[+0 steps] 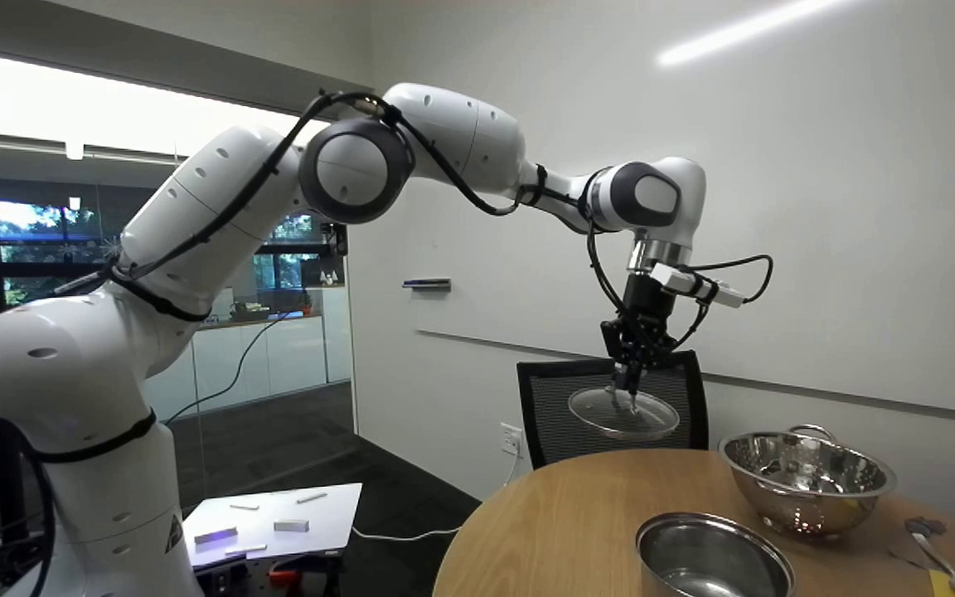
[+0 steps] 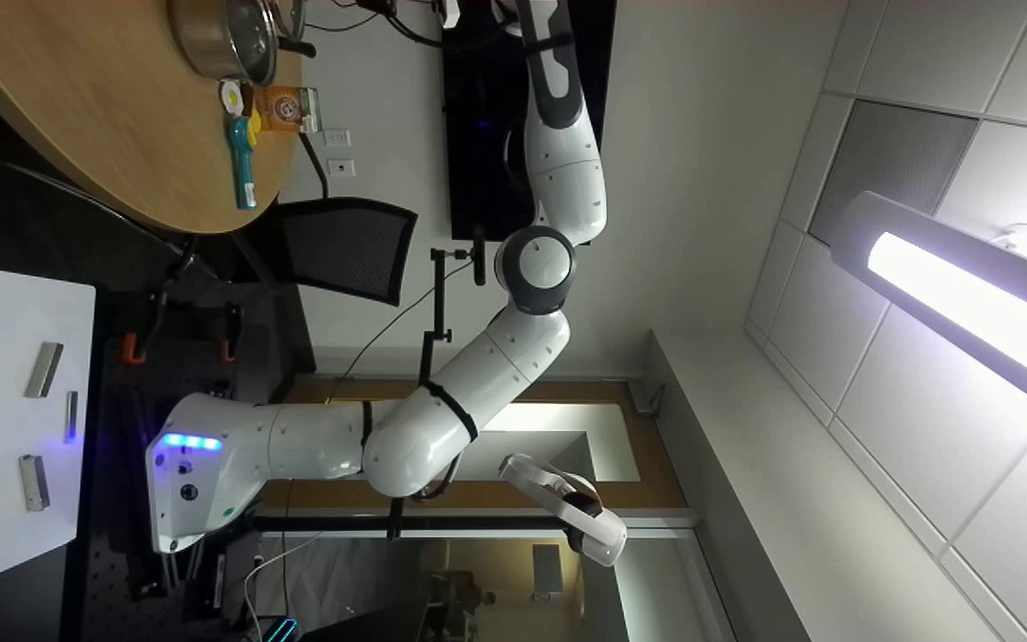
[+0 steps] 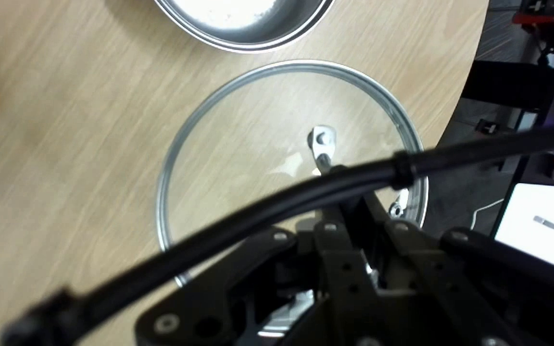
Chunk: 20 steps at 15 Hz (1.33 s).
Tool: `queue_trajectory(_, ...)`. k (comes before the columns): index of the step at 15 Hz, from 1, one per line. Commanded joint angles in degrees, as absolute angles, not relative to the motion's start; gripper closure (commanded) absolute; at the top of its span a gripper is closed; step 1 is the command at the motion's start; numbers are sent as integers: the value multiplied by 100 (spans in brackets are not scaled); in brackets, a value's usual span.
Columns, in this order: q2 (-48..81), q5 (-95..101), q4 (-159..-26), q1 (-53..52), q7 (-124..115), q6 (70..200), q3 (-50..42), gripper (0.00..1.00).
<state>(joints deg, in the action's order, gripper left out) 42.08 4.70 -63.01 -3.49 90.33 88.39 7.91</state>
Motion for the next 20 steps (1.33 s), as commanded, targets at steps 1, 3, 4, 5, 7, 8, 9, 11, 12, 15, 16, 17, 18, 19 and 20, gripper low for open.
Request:
queue_trajectory(1, 4255, 729, -6370, -510, 9377, 8650, 799, 96)
queue_trajectory(3, 4388, 814, -6378, -569, 9476, 8693, 794, 96)
queue_trajectory(4, 4439, 839, -6396, -588, 9523, 8714, 793, 96)
queue_trajectory(5, 4500, 865, -6396, -603, 9544, 8732, 790, 96)
queue_trajectory(7, 4624, 937, -6403, -623, 9610, 8809, 779, 96)
queue_trajectory(8, 4676, 963, -6400, -626, 9619, 8827, 776, 96)
queue_trajectory(9, 4723, 980, -6400, -626, 9648, 8845, 777, 96)
queue_trajectory(11, 4805, 1021, -6425, -626, 9688, 8910, 776, 96)
queue_trajectory(12, 4843, 1021, -6427, -627, 9687, 8955, 783, 96)
queue_trajectory(15, 4930, 953, -6460, -609, 9669, 9168, 823, 96)
queue_trajectory(16, 4955, 946, -6473, -609, 9662, 9245, 830, 96)
queue_trajectory(17, 4985, 947, -6485, -613, 9653, 9327, 832, 96)
queue_trajectory(18, 5018, 957, -6490, -620, 9646, 9389, 829, 96)
queue_trajectory(19, 5092, 979, -6468, -636, 9625, 9443, 814, 96)
queue_trajectory(20, 5151, 999, -6452, -648, 9612, 9481, 797, 96)
